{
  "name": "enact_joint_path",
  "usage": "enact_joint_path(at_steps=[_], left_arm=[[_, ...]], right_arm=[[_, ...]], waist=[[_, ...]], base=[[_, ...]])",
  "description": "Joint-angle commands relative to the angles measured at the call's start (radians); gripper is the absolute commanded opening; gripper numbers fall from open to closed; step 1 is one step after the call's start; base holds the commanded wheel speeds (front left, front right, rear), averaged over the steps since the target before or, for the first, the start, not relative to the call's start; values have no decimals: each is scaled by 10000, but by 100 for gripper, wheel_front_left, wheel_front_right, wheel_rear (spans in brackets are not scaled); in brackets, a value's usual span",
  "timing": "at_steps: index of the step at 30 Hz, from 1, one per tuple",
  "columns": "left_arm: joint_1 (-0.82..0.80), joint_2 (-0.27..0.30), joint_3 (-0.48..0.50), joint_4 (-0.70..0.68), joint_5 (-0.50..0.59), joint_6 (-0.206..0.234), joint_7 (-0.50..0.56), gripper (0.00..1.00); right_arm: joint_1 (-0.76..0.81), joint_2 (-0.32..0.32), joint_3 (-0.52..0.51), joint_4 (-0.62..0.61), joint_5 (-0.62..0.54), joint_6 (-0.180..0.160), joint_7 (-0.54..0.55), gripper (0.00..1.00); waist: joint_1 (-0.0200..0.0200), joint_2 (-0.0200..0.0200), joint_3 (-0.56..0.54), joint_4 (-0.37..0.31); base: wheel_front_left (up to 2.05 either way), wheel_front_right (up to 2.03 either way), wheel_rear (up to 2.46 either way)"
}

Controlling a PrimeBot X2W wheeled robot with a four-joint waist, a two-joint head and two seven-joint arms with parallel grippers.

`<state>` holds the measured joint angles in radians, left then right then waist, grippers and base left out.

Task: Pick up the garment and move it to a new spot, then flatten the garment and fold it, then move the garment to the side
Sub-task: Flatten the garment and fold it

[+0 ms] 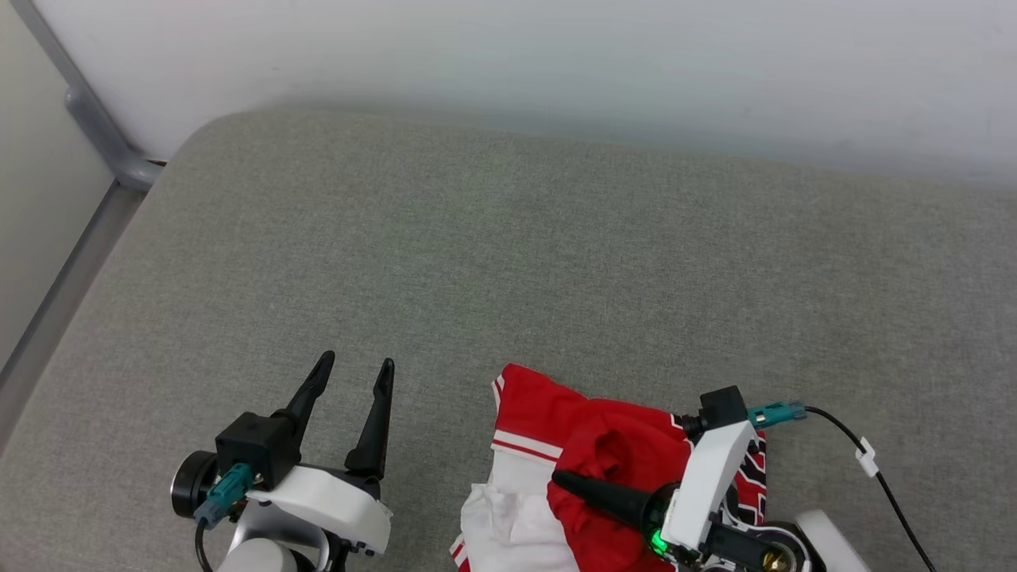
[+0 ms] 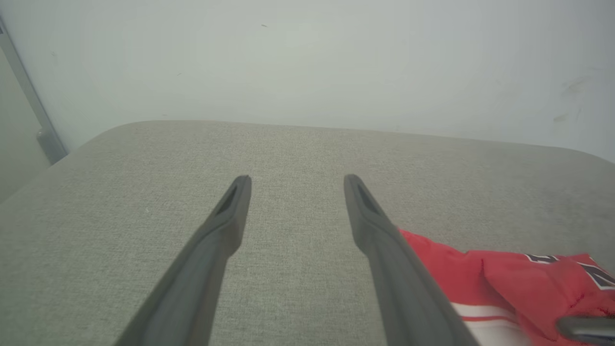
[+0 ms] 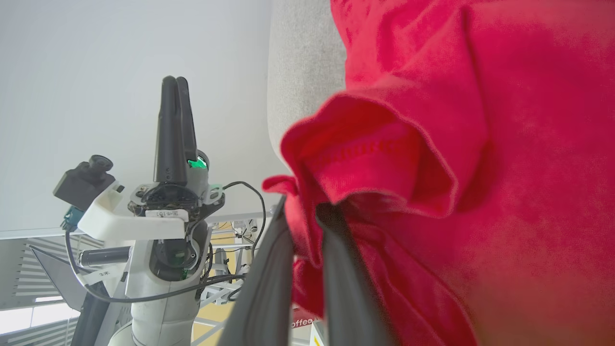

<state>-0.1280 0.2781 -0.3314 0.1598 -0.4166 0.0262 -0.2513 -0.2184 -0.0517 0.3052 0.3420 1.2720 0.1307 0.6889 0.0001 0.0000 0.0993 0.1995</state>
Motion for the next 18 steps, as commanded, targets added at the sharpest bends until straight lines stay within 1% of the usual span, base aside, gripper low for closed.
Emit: enact_joint_path(at_steps=[1, 2, 4, 6, 9, 13, 16, 18], left_arm=[[-179, -71, -7, 87, 10, -75, -81, 100], [-211, -100, -7, 139, 9, -85, -86, 100], [-237, -150, 3, 224, -2, -121, -98, 100], [-225, -174, 24, 308, 0, -143, -109, 100], [-196, -185, 45, 375, 19, -157, -122, 100], [-132, -155, 86, 427, 74, -169, -132, 100], [-68, -127, 107, 422, 119, -142, -140, 100], [-6, -110, 124, 407, 145, -97, -142, 100]], right_arm=[[-309, 16, 309, 259, -8, -1, -358, 46], [-373, 15, 430, 363, 13, -1, -476, 100], [-493, 18, 685, 488, -82, -1, -659, 100], [-564, 16, 875, 414, 6, -1, -772, 100], [-644, 17, 1022, 282, -181, -1, -875, 100], [-563, -93, 1105, -213, -608, -1, -1070, 100], [-382, -354, 1008, -740, -1217, -1, -1443, 100], [-229, -563, 757, -982, -1844, -1, -1925, 100]], waist=[[-1, 0, 192, 87], [-1, 0, 213, 86], [-1, 0, 232, 75], [-1, 0, 186, 44], [-1, 0, 115, -6], [-1, 0, -76, -139], [-1, 0, -226, -271], [-1, 0, -329, -375]], base=[[0, 0, 0], [0, 0, 0], [0, 0, 0], [0, 0, 0], [0, 0, 0], [0, 0, 0], [0, 0, 0], [0, 0, 0]])
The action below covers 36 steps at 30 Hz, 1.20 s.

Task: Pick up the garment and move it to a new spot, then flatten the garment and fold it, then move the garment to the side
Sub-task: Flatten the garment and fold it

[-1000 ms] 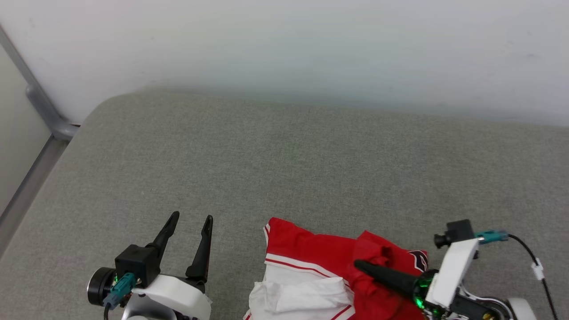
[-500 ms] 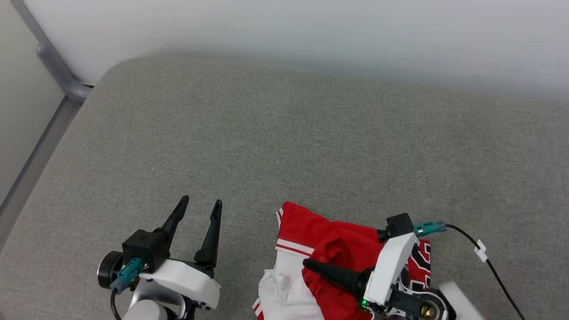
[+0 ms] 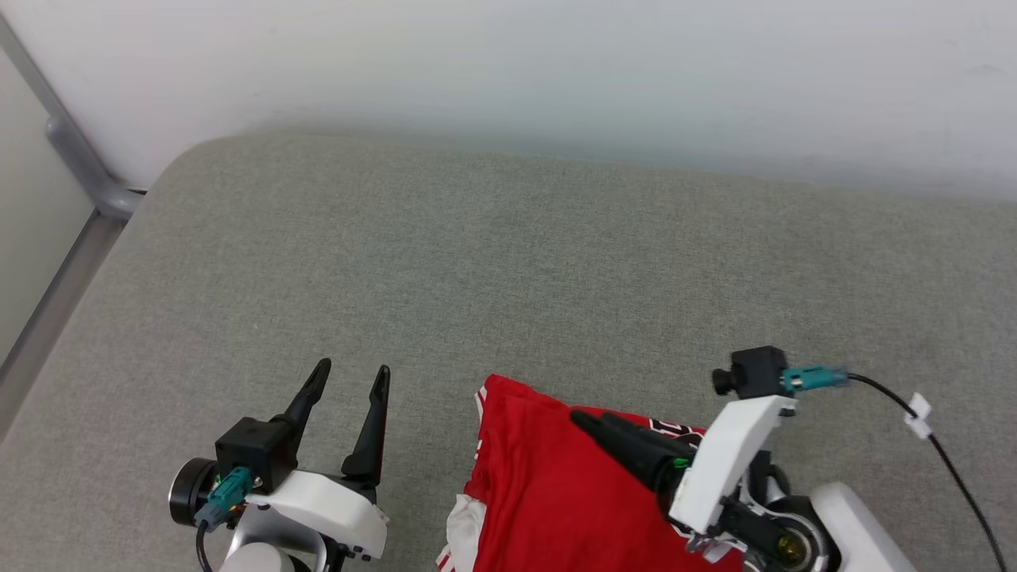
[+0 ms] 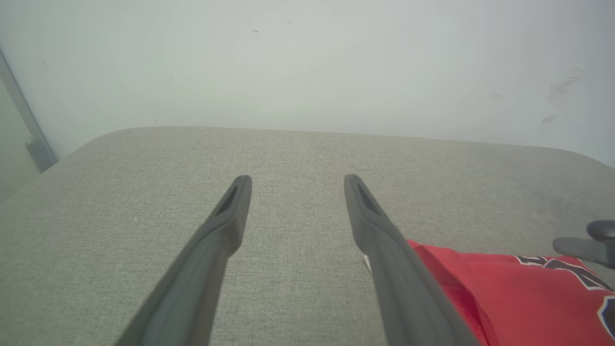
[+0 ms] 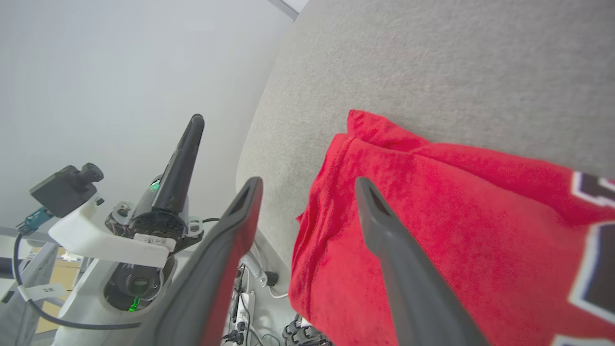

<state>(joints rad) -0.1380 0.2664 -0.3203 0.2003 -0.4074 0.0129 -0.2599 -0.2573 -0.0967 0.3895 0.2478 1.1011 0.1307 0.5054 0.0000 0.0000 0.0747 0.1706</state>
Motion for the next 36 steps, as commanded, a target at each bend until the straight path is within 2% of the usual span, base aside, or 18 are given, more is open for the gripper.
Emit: enact_joint_path(at_steps=[1, 7, 13, 17, 22, 27, 36], left_arm=[[110, 10, 25, -10, 57, 53, -57, 100], [344, 86, 121, -91, 70, 221, -60, 100], [692, 152, 250, -259, 38, 469, -62, 100], [925, 214, 393, -411, 15, 670, -64, 100], [1106, 277, 477, -550, 42, 842, -61, 100], [1209, 329, 468, -623, 29, 929, -9, 100], [1410, 418, 491, -582, -55, 1047, 55, 100]], right_arm=[[233, -182, -229, -134, -467, -1, -341, 100], [914, -442, -1880, -397, -2874, -1, -1578, 100], [1764, -286, -4045, -929, -5392, -1, -2187, 100], [2268, -77, -4920, -1693, -6676, -1, -2607, 100], [2724, -82, -5044, -2739, -7800, -1, -3531, 100], [3262, -97, -4897, -3428, -8395, -1, -4196, 100], [3844, 110, -4691, -3747, -8769, -3, -4394, 100]], waist=[[0, 0, -130, -134], [0, 0, -469, -462], [0, 0, -796, -794], [0, 0, -945, -993], [0, 0, -1064, -1179], [0, 0, -1202, -1354], [0, 0, -1301, -1618]], base=[[0, 0, 0], [0, 0, 0], [0, 0, 0], [0, 0, 0], [0, 0, 0], [0, 0, 0], [0, 0, 0]])
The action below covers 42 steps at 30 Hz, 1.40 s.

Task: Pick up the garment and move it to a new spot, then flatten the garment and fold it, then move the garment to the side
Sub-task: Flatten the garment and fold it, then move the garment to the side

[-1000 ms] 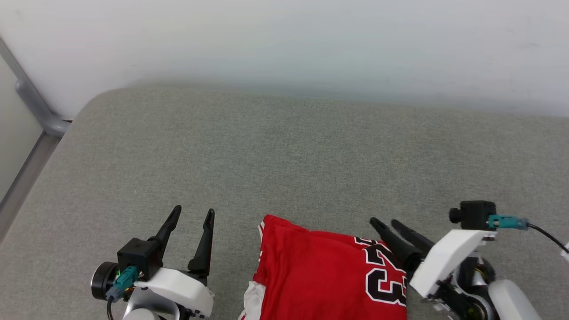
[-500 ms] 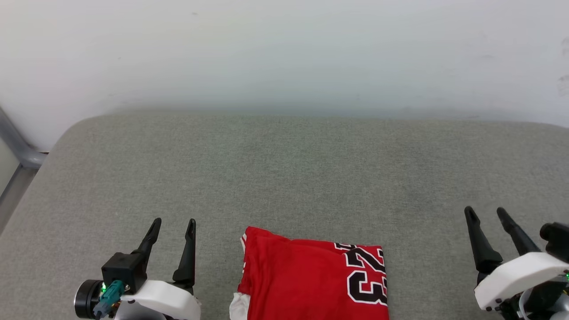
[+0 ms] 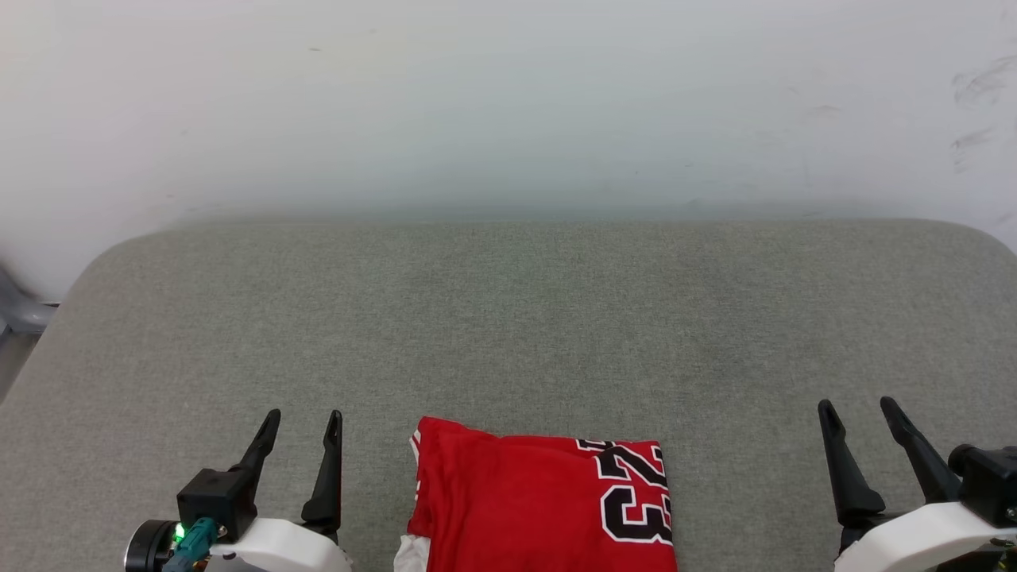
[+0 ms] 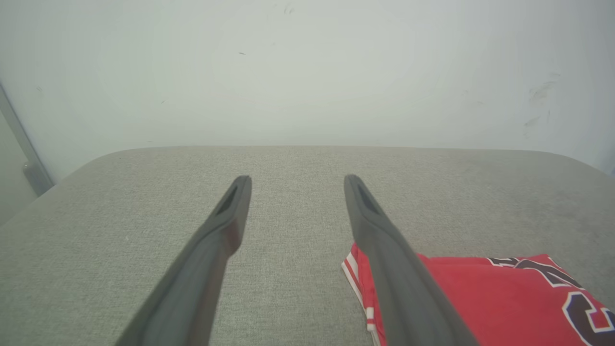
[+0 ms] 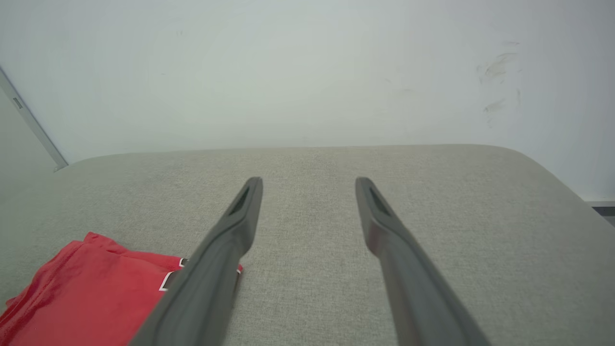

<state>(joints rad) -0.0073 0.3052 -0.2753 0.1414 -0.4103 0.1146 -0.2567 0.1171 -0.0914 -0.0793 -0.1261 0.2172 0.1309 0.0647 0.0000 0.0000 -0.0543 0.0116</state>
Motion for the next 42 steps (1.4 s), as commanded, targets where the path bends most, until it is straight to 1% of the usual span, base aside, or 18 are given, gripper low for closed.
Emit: enact_joint_path(at_steps=[1, 10, 15, 18, 22, 25, 30, 31, 32, 33, 37, 42], left_arm=[[115, 40, 47, 13, -50, 43, 24, 100], [53, 107, 32, -1, -109, 86, 38, 100], [-51, 125, -5, -56, -121, 81, 42, 100], [-176, 126, -27, -84, -96, 63, 29, 100], [-316, 102, -90, -128, -28, 18, 0, 100], [-473, 58, -112, -183, 9, -40, -24, 100], [-721, -76, -96, -171, 25, -130, -50, 100], [-721, -76, -96, -171, 25, -130, -50, 100], [-874, -151, -109, -156, 34, -192, -69, 100], [-874, -151, -109, -156, 34, -192, -69, 100], [-1249, -277, -110, -131, 109, -352, -85, 100], [-1634, -505, -61, -112, 245, -590, -97, 100]], right_arm=[[84, 72, 20, -30, 64, -5, -28, 100], [3, 217, -23, 28, 116, -5, 163, 100], [30, 240, -146, 27, 42, -5, 350, 100], [75, 178, -252, 52, 102, -5, 653, 100], [214, -86, -325, 245, 503, -5, 1601, 100], [371, -299, -248, 509, 962, -5, 2620, 100], [376, -416, 64, 938, 1746, -5, 4262, 100], [376, -416, 64, 938, 1746, -5, 4262, 100], [210, -416, 271, 1040, 2050, -5, 4674, 100], [210, -416, 271, 1040, 2050, -5, 4674, 100], [-233, -513, 766, 1357, 2495, -5, 5263, 100], [-798, -541, 1427, 2074, 2953, -5, 5835, 100]], waist=[[0, 0, -19, -44], [0, 0, -37, -20], [0, 0, 49, 135], [0, 0, 157, 321], [0, 0, 314, 673], [0, 0, 505, 976], [0, 0, 926, 1325], [0, 0, 926, 1325], [0, 0, 1142, 1444], [0, 0, 1142, 1444], [0, 0, 1668, 1663], [0, 0, 2105, 1870]], base=[[0, 0, 0], [0, 0, 0], [0, 0, 0], [0, 0, 0], [0, 0, 0], [0, 0, 0], [0, 0, 0], [0, 0, 0], [0, 0, 0], [0, 0, 0], [0, 0, 0], [0, 0, 0]])
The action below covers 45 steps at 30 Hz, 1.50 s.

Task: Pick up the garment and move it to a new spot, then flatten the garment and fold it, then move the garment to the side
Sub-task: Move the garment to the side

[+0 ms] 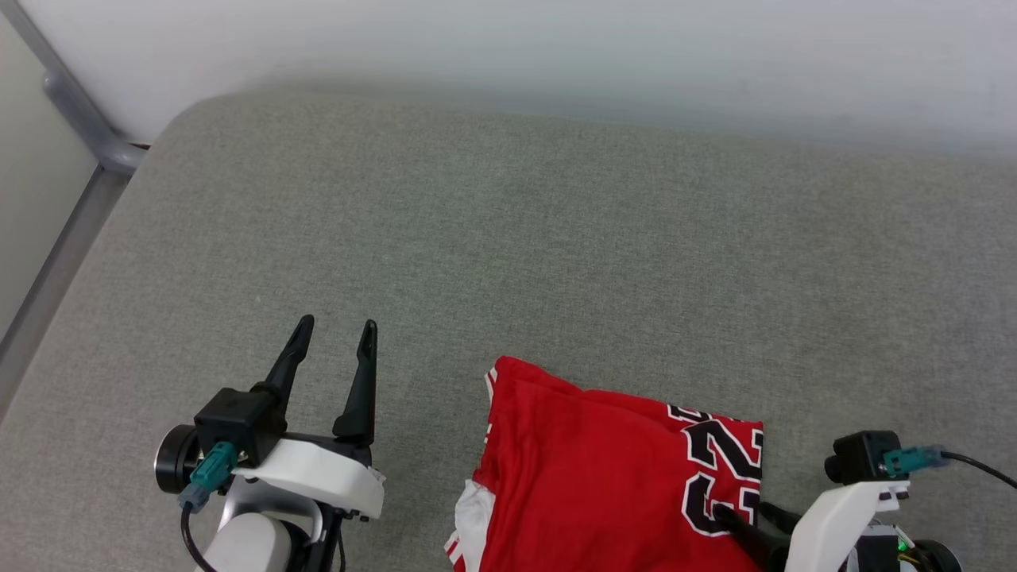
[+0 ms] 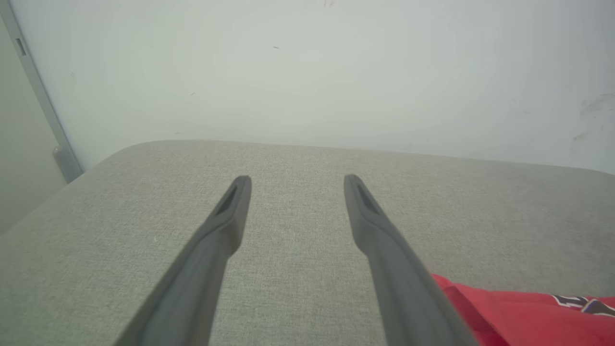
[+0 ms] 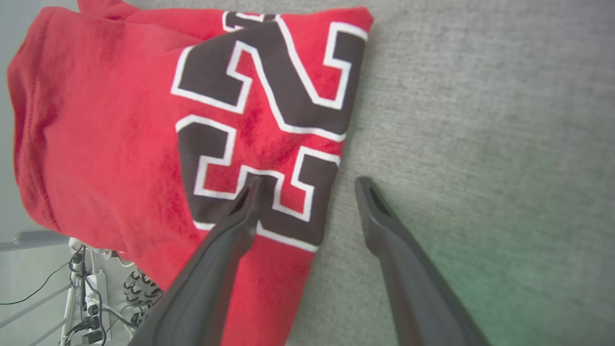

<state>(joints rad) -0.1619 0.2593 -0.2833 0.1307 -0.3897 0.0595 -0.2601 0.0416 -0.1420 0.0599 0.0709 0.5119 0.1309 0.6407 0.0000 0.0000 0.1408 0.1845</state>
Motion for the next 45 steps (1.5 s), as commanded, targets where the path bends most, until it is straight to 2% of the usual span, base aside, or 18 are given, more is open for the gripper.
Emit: enact_joint_path(at_steps=[1, 7, 8, 9, 10, 18, 21, 28, 36, 40, 41, 45], left_arm=[[-115, -85, 45, -2, 83, -78, -63, 100], [-147, -334, 251, 100, 264, -298, -66, 100], [-141, -360, 281, 116, 290, -332, -67, 100], [-130, -384, 324, 133, 338, -342, -67, 100], [-112, -400, 368, 161, 368, -383, -67, 100], [220, -505, 526, 426, 630, -579, -57, 100], [395, -431, 545, 434, 738, -606, -47, 100], [687, -371, 474, 221, 939, -643, -47, 100], [236, -264, 373, 21, 1161, -786, -48, 100], [-155, -153, 381, -247, 1267, -885, -48, 100], [-560, -48, 303, -569, 1361, -951, -11, 100], [-1151, 114, 264, -1150, 1385, -1093, 210, 100]], right_arm=[[-93, -19, 154, 297, 113, -6, 218, 100], [-119, 73, 826, 1159, 576, -8, 1365, 100], [-131, 60, 875, 1196, 614, -8, 1468, 78], [-153, 64, 904, 1198, 653, -8, 1506, 20], [-181, 71, 938, 1173, 693, -8, 1511, 0], [-631, -137, 769, 585, 577, -6, 971, 0], [-716, -246, 700, 413, 412, -6, 872, 0], [-485, -835, 260, 281, 26, -5, 1159, 0], [-1191, -1282, -614, 187, -364, -5, 1160, 0], [-2022, -1446, -943, 360, -585, -6, 952, 0], [-2756, -1672, -1283, 588, -896, -5, 689, 0], [-3812, -1964, -1865, 880, -1361, -6, 425, 0]], waist=[[0, 0, 197, 179], [0, 0, 319, 319], [0, 0, 317, 334], [0, 0, 307, 344], [0, 0, 282, 347], [0, 0, -396, 47], [0, 0, -719, -292], [0, 0, -992, -1557], [0, 0, -222, -3289], [0, 0, 518, -4062], [0, 0, 1126, -4426], [0, 0, 2096, -4697]], base=[[0, 0, 0], [0, 0, 0], [0, 0, 0], [0, 0, 0], [0, 0, 0], [0, 0, 0], [0, 0, 0], [0, 0, 0], [0, 0, 0], [0, 0, 0], [0, 0, 0], [0, 0, 0]])
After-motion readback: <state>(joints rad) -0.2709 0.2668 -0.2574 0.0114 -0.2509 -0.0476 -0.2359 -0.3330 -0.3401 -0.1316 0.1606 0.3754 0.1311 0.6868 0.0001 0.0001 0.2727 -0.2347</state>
